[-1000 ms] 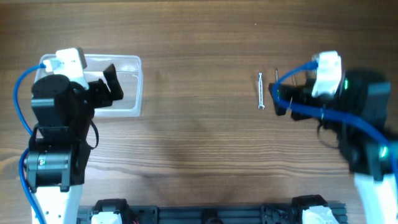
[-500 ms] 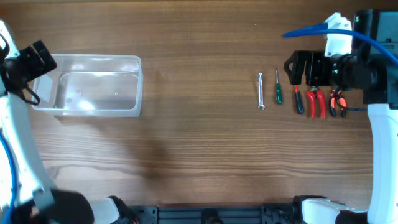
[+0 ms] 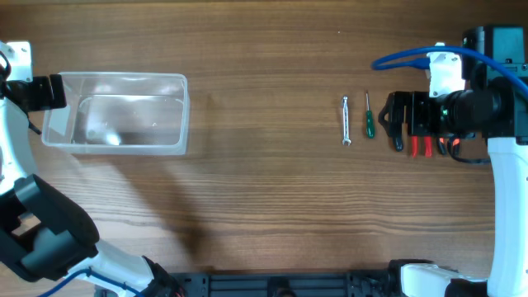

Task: Pack container
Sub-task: 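Grasp the left end of the clear container with the left gripper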

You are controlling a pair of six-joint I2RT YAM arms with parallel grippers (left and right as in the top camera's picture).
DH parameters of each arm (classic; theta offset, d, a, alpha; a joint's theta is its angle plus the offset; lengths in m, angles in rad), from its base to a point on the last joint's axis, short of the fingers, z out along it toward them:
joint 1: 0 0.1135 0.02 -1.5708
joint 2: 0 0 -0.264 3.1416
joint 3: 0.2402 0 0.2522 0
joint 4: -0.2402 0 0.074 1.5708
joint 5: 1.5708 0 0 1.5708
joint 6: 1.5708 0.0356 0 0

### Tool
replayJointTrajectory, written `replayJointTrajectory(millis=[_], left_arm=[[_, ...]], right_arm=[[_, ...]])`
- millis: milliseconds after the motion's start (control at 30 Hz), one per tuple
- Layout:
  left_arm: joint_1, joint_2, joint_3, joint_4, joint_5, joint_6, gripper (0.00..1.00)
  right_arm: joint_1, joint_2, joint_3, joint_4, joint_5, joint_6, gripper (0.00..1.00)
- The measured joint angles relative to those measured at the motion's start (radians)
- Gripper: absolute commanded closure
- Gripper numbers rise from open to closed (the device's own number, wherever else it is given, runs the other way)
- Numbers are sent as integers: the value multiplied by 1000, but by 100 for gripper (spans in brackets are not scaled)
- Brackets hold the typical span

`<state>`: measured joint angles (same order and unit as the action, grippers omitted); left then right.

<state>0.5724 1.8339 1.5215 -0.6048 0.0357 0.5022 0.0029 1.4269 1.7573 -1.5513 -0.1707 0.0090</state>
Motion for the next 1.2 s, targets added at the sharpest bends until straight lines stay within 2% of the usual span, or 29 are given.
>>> replayJointTrajectory(millis=[300,367,467,500,567,733,767,833,1200], left_arm=[[13,192,1,12,-16,-6,12],[13,197,1,18,-15,-6,25],[13,203,1,22,11,17,32],[13,208,1,31,19,19,39],[13,211,1,38,43,43,49],[13,211,1,39,95,99,61],[13,211,1,39,98,100,69],[13,211,1,42,102,111,95],[19,211,4,5,178,72,96]], right_arm=[[0,0,0,-36,0,0,0],[0,0,0,-39,0,0,0],[0,0,0,-45,0,0,0],[0,0,0,-53,0,0,0],[0,0,0,-55,0,0,0],[0,0,0,-57,0,0,0],[0,0,0,-57,0,0,0],[0,0,0,-57,0,0,0],[0,0,0,-57,0,2,0]])
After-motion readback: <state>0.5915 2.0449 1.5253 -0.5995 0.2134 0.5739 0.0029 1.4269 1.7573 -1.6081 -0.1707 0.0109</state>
